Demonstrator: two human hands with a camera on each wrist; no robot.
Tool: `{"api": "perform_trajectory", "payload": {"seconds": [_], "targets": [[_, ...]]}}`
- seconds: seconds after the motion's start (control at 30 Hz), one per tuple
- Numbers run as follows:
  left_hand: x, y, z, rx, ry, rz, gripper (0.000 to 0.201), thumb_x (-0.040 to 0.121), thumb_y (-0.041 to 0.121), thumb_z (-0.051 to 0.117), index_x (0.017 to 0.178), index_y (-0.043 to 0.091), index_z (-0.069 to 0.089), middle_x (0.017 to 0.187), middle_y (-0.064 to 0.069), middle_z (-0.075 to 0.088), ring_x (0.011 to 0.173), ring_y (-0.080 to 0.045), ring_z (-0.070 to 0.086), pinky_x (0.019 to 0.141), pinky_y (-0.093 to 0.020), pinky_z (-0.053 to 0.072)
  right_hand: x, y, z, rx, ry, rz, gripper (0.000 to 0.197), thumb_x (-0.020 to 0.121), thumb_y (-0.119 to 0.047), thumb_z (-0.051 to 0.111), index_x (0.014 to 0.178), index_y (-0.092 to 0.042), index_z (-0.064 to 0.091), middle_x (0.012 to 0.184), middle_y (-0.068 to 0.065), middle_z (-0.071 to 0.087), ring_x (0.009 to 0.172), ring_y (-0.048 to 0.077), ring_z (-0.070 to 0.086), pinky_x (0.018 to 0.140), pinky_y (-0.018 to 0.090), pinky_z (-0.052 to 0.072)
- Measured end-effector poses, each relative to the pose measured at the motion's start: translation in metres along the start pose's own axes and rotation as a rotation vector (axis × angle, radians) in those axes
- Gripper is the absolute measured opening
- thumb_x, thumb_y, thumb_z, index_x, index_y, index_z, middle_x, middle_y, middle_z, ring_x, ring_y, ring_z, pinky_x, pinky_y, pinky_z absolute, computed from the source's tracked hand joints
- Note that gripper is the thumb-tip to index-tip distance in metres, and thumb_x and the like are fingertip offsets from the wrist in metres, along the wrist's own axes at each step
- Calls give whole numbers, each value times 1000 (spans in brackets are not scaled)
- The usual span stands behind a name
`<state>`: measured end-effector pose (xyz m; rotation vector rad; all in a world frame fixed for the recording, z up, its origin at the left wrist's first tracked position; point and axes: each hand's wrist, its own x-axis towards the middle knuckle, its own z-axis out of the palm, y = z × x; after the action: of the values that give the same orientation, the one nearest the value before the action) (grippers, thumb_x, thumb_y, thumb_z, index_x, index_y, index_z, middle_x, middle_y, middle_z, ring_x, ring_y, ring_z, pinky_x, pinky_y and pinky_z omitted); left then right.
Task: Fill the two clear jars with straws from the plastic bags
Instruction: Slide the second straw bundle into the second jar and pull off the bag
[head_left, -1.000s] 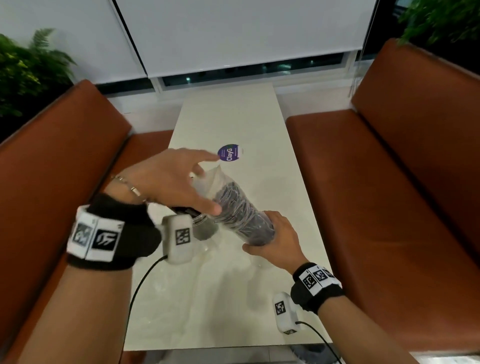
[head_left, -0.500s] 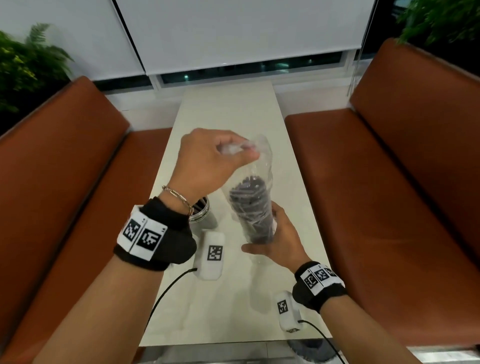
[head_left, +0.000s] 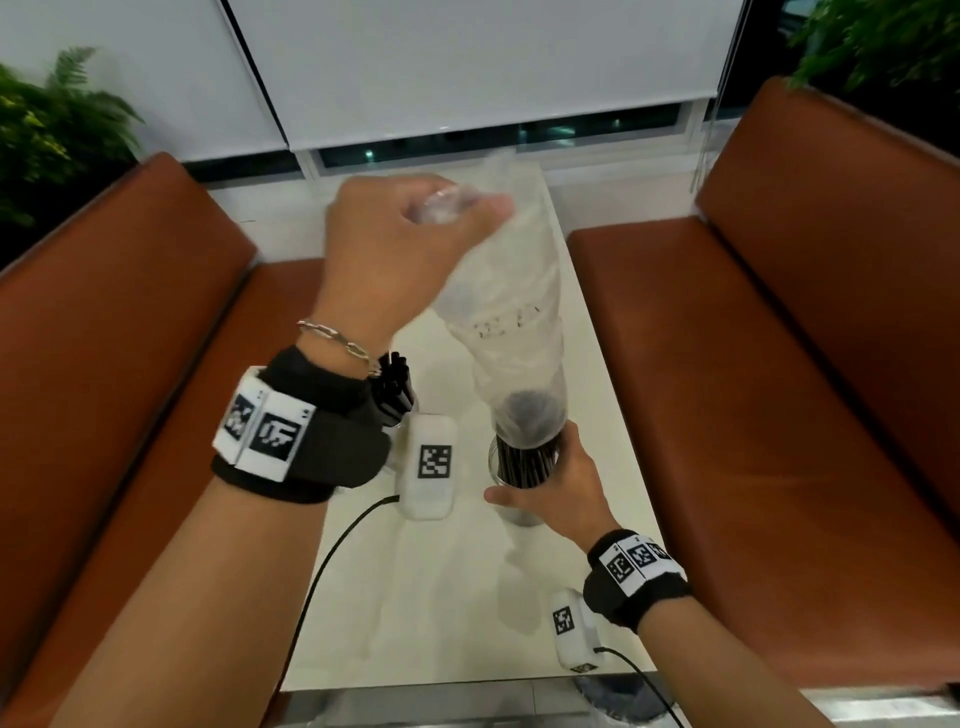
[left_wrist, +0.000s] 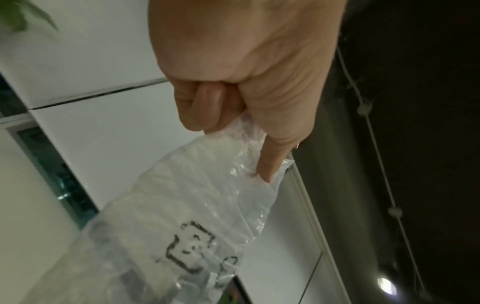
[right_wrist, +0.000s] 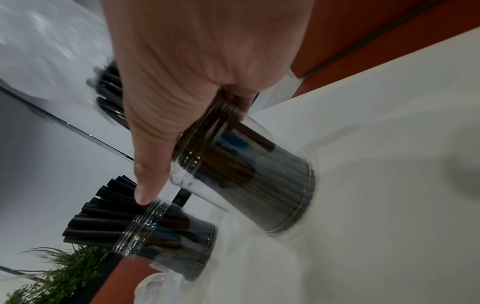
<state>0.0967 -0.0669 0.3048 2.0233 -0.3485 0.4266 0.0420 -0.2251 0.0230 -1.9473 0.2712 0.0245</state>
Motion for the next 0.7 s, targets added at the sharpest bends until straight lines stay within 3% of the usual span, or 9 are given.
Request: {"api": "perform_trajectory", "payload": {"seconds": [0.07, 0.13, 0.2, 0.27, 0.33, 0.43, 0.53, 0.63, 0.7], "targets": [[3, 2, -26, -71, 119, -5, 29, 75, 56, 87, 82, 28, 84, 75, 7, 80, 72, -21, 75, 78, -41, 64, 3, -2, 2, -20, 17, 11, 113, 44, -44, 107, 136, -25, 44, 122, -13, 62, 113, 12, 60, 94, 28, 50], [0, 0, -54, -100, 214, 16, 30, 78, 56, 86, 81, 26, 82, 62, 16, 71, 64, -18, 62, 64, -35, 54, 10, -6, 4, -29, 29, 25, 109, 43, -43, 108, 130, -28, 44, 118, -14, 61, 111, 11, 59, 93, 27, 49], [-8, -16, -85, -121, 257, -68, 53, 82, 61, 80, 92, 9, 80, 68, -14, 61, 56, -28, 50, 46, -35, 44, 17, -12, 6, -19, 33, 30, 111, 43, -41, 108, 132, -24, 45, 118, -12, 61, 111, 12, 59, 95, 30, 51], [-20, -43, -114, -167, 277, -273, 57, 87, 64, 74, 104, 9, 76, 76, -13, 60, 47, -13, 48, 35, -19, 35, 28, -18, 10, -2, 48, 17, 112, 42, -38, 109, 133, -20, 47, 121, -8, 62, 113, 15, 60, 100, 35, 53], [-43, -70, -134, -253, 329, -494, 52, 84, 68, 73, 101, 19, 79, 82, 0, 65, 49, -5, 45, 38, -18, 31, 40, -27, 13, 43, 43, 19, 112, 43, -31, 110, 134, -18, 47, 123, -8, 62, 113, 13, 59, 100, 32, 51], [-93, -101, -147, -331, 292, -615, 42, 92, 67, 64, 84, 28, 79, 76, 3, 60, 60, -13, 41, 47, -28, 29, 60, -39, 17, 51, 29, 20, 117, 48, -22, 109, 144, -11, 43, 133, 1, 63, 118, 17, 57, 103, 33, 48], [-144, -119, -142, -365, 293, -766, 52, 100, 61, 54, 71, 26, 78, 62, 3, 49, 54, -13, 35, 46, -28, 28, 75, -50, 19, -3, -7, 78, 98, 81, -6, 89, 159, -5, 30, 153, 20, 51, 137, 35, 54, 115, 46, 45], [-176, -145, -133, -411, 356, -960, 58, 98, 68, 49, 84, 22, 81, 67, -2, 70, 59, -14, 56, 59, -33, 43, 74, -52, 15, -199, -53, 242, 110, 81, -23, 82, 163, 5, 14, 157, 29, 45, 143, 42, 48, 118, 43, 39], [-196, -166, -127, -426, 366, -1040, 61, 96, 72, 46, 71, 26, 77, 58, 3, 60, 53, -12, 48, 53, -31, 36, 57, -53, 8, -446, -164, 292, 95, 85, -39, 83, 155, 4, 36, 149, 24, 55, 136, 40, 57, 111, 43, 46]]}}
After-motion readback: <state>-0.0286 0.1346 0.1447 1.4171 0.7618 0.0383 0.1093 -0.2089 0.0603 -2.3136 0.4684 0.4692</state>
